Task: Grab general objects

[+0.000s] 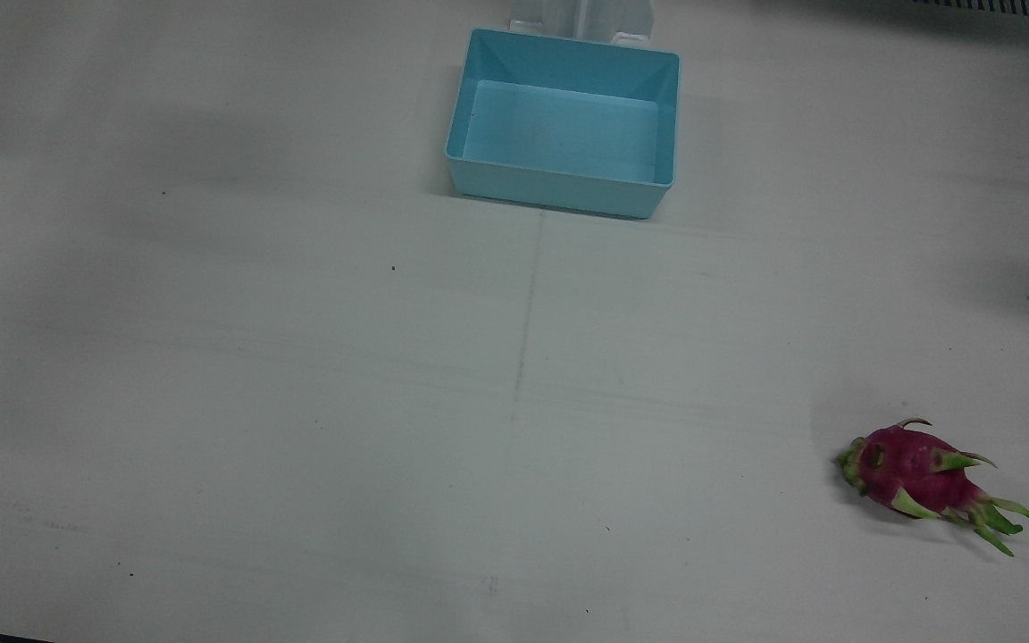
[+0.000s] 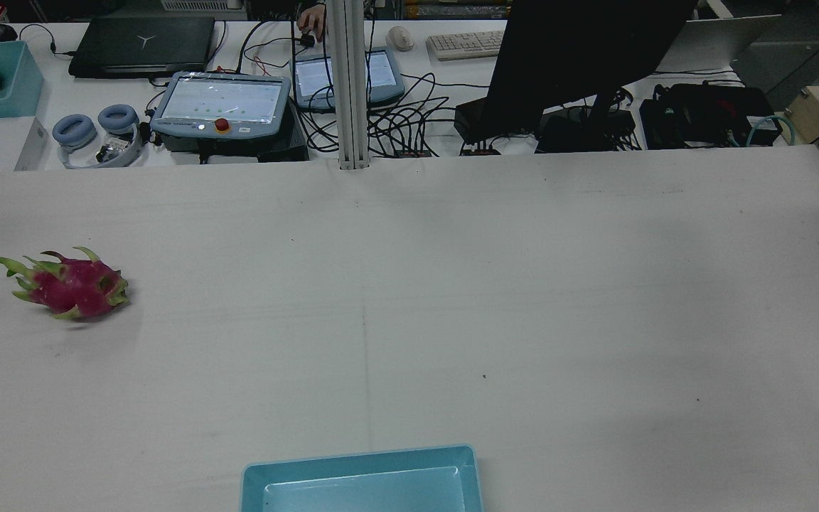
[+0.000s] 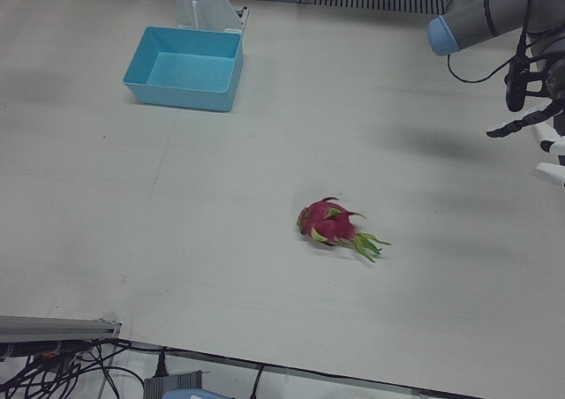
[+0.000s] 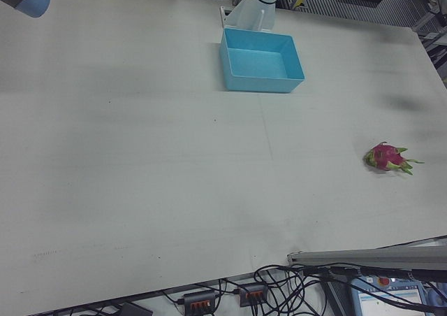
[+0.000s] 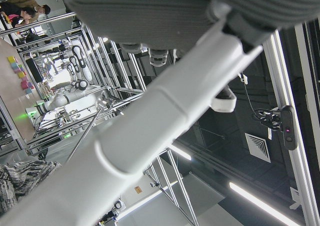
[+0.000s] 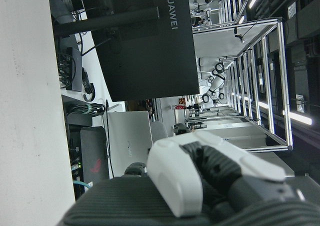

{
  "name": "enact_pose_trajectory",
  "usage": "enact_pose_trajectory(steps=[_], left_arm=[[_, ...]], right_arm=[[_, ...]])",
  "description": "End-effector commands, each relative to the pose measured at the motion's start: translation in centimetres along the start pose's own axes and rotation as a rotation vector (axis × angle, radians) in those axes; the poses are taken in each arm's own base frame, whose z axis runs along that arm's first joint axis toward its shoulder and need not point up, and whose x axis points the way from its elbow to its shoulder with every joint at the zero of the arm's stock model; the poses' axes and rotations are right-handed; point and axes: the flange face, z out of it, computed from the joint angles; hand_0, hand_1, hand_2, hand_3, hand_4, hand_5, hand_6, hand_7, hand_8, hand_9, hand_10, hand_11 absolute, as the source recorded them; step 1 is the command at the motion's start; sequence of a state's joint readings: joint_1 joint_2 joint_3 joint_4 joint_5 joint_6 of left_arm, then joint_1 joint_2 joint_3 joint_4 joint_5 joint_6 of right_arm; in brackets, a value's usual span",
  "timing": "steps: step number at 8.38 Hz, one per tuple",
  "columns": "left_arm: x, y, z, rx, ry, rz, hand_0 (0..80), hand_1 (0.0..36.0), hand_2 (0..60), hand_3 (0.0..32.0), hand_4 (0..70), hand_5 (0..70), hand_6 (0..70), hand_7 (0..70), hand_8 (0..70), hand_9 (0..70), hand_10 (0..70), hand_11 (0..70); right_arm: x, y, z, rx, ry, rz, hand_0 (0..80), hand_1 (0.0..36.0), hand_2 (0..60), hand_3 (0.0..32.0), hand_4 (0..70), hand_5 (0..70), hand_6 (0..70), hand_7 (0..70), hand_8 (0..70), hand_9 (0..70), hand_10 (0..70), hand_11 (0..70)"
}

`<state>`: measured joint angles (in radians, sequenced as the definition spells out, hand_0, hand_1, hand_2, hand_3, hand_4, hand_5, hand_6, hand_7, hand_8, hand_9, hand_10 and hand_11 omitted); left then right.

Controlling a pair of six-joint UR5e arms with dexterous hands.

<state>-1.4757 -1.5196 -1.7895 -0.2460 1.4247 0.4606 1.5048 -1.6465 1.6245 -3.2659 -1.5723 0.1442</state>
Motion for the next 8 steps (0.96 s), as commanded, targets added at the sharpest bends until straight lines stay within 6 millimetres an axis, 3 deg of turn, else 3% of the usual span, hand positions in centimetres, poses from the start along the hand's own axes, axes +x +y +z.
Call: enact_pose_trajectory(steps=[1,2,3,4,5,6,8], left_arm=[[0.1,-0.4,-1.0,0.008,-0.003,0.002,80.0,36.0,60.0,0.0,18.9,69.3,8.5,56.5,0.7,9.9,0.0,0.0],[0.1,-0.6,-1.4,-0.004,0.004,0.005,80.0,36.0,60.0,0.0,23.8,64.6,8.7,57.0,0.7,10.0,0.0,0.0],[0.1,-0.7,-2.3,-0.013,0.006,0.03,80.0,36.0,60.0,0.0,30.1,42.8,7.0,52.4,0.4,9.0,0.0,0.0],[0.1,-0.4,-2.2,-0.026,-0.002,0.07,80.0,36.0,60.0,0.0,28.9,65.0,11.6,60.1,1.3,10.6,0.0,0.0],[-0.3,-0.1,-2.3,-0.053,-0.042,0.115,80.0,36.0,60.0,0.0,27.2,70.0,18.5,70.0,2.7,13.3,0.0,0.0],[-1.1,-0.6,-3.7,-0.049,-0.061,0.119,80.0,36.0,60.0,0.0,27.9,70.0,19.4,70.0,2.8,13.5,0.0,0.0],[-2.4,0.1,-3.6,-0.069,-0.082,0.105,80.0,36.0,60.0,0.0,26.4,67.9,17.3,69.8,2.4,12.5,0.0,0.0]], right_arm=[[0.0,0.0,0.0,0.001,0.0,0.0,0.0,0.0,0.0,0.0,0.0,0.0,0.0,0.0,0.0,0.0,0.0,0.0],[0.0,0.0,0.0,0.001,0.0,0.0,0.0,0.0,0.0,0.0,0.0,0.0,0.0,0.0,0.0,0.0,0.0,0.0],[0.0,0.0,0.0,-0.001,0.0,0.0,0.0,0.0,0.0,0.0,0.0,0.0,0.0,0.0,0.0,0.0,0.0,0.0],[0.0,0.0,0.0,-0.001,0.0,0.0,0.0,0.0,0.0,0.0,0.0,0.0,0.0,0.0,0.0,0.0,0.0,0.0],[0.0,0.0,0.0,-0.001,-0.001,0.0,0.0,0.0,0.0,0.0,0.0,0.0,0.0,0.0,0.0,0.0,0.0,0.0],[0.0,0.0,0.0,-0.001,0.0,0.0,0.0,0.0,0.0,0.0,0.0,0.0,0.0,0.0,0.0,0.0,0.0,0.0],[0.0,0.0,0.0,-0.001,0.0,0.0,0.0,0.0,0.0,0.0,0.0,0.0,0.0,0.0,0.0,0.0,0.0,0.0]])
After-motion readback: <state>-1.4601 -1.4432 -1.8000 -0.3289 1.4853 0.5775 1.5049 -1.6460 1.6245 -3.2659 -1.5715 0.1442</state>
